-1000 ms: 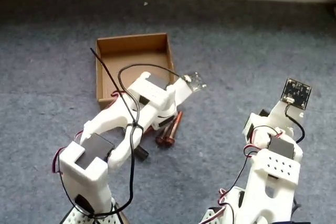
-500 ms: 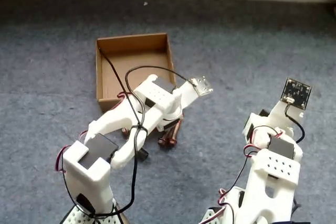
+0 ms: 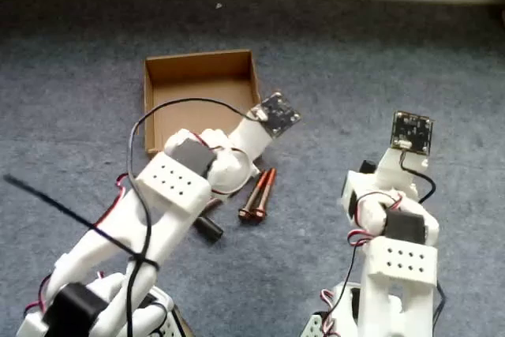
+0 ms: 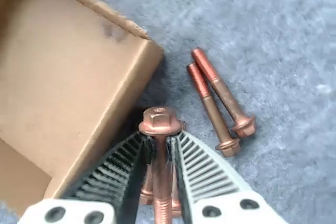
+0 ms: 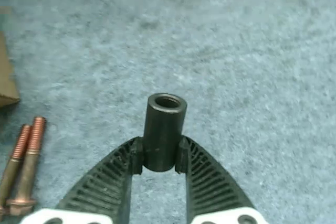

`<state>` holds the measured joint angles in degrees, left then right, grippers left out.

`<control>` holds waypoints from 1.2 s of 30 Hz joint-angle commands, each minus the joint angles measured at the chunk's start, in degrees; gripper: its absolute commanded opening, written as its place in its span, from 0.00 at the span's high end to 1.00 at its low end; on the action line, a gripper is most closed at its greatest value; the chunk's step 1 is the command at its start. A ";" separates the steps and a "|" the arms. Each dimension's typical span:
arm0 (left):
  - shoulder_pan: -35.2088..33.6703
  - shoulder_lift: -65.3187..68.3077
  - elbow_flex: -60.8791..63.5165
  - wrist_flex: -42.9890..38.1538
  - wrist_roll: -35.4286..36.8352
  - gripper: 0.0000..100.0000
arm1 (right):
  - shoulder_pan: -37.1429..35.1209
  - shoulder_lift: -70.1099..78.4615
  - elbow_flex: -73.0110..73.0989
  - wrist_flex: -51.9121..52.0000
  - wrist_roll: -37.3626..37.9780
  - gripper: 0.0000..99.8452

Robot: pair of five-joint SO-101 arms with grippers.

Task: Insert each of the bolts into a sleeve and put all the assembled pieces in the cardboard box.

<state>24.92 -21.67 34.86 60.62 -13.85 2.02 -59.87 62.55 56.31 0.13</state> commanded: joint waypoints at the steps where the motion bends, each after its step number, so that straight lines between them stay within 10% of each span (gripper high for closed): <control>1: -3.56 -12.44 4.35 -3.96 6.07 0.99 | -5.49 -7.96 -1.54 1.71 -0.53 0.99; 17: -5.23 -49.36 14.02 -3.87 16.44 0.99 | -31.52 -30.46 11.47 -11.56 -0.53 0.99; 36: -5.23 -53.14 18.59 -19.60 32.88 0.99 | -52.35 -45.23 37.85 -36.09 -0.26 0.99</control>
<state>20.09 -73.98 51.56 46.73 17.01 -48.18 -103.91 95.87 24.22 0.13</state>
